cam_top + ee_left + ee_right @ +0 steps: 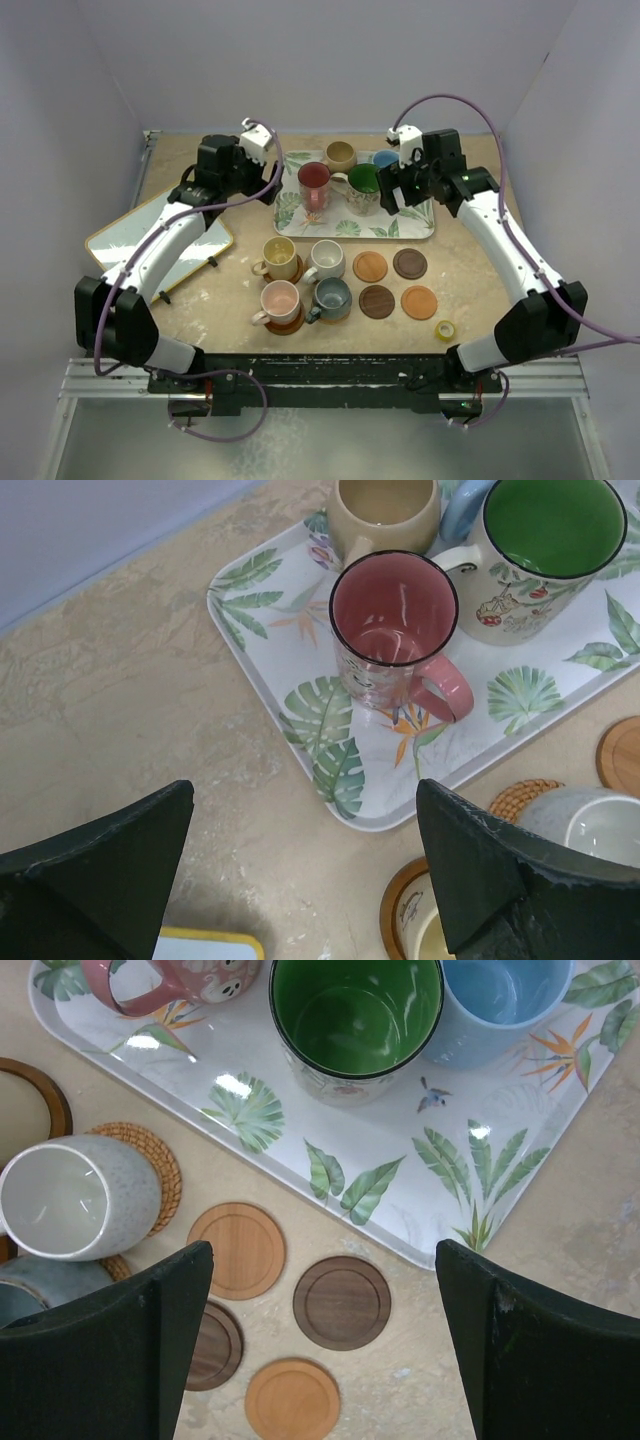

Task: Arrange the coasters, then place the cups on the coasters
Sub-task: Pick up the cup from the tray.

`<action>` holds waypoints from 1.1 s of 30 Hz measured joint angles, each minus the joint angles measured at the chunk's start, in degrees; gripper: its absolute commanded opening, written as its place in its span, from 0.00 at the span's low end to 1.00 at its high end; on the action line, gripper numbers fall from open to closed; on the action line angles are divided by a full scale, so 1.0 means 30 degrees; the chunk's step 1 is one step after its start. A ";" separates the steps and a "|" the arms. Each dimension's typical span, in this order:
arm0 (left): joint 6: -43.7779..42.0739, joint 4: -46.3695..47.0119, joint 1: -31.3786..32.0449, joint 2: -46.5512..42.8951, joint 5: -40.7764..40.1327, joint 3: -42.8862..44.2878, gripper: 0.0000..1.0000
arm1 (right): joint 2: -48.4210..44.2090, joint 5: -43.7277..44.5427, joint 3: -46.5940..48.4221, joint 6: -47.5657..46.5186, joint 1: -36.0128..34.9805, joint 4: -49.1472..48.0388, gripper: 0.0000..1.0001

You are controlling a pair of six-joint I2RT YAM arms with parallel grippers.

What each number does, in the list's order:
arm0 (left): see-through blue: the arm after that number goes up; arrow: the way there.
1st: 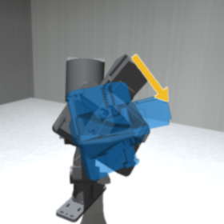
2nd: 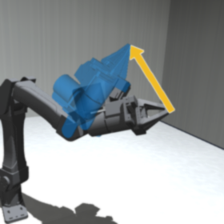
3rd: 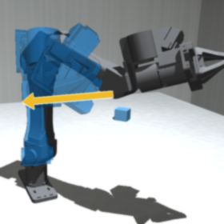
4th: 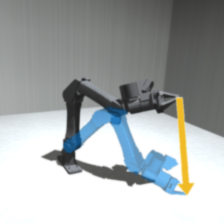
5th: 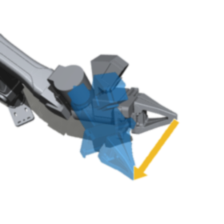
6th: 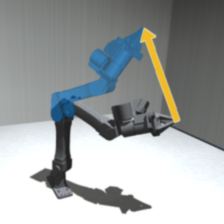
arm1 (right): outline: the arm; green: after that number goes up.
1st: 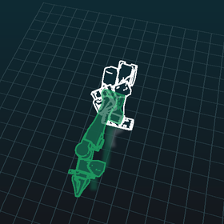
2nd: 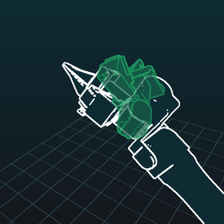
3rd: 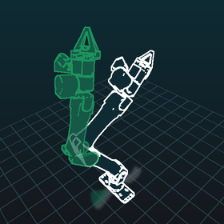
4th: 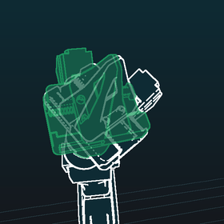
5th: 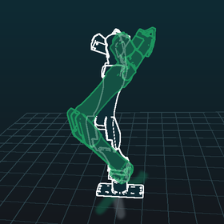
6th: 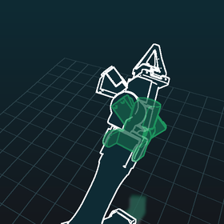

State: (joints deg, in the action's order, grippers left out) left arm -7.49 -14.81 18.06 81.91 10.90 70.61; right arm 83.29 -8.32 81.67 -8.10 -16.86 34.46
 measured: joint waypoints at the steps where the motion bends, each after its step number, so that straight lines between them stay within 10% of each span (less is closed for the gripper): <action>1: 0.0160 0.0138 0.0007 0.0270 -0.0015 0.0117 0.88 | 0.0131 0.0000 0.0036 0.0036 0.0000 0.0015 0.93; 33: 0.1275 0.1377 0.0153 0.0743 0.0321 -0.0627 0.86 | 0.8080 0.1596 0.5676 0.1763 0.0342 -0.0211 0.62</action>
State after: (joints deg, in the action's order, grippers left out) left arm -3.66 -10.68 18.52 84.14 11.86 68.73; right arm 107.53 -3.53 98.70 -2.81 -15.84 33.82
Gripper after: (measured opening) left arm 0.868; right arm 0.653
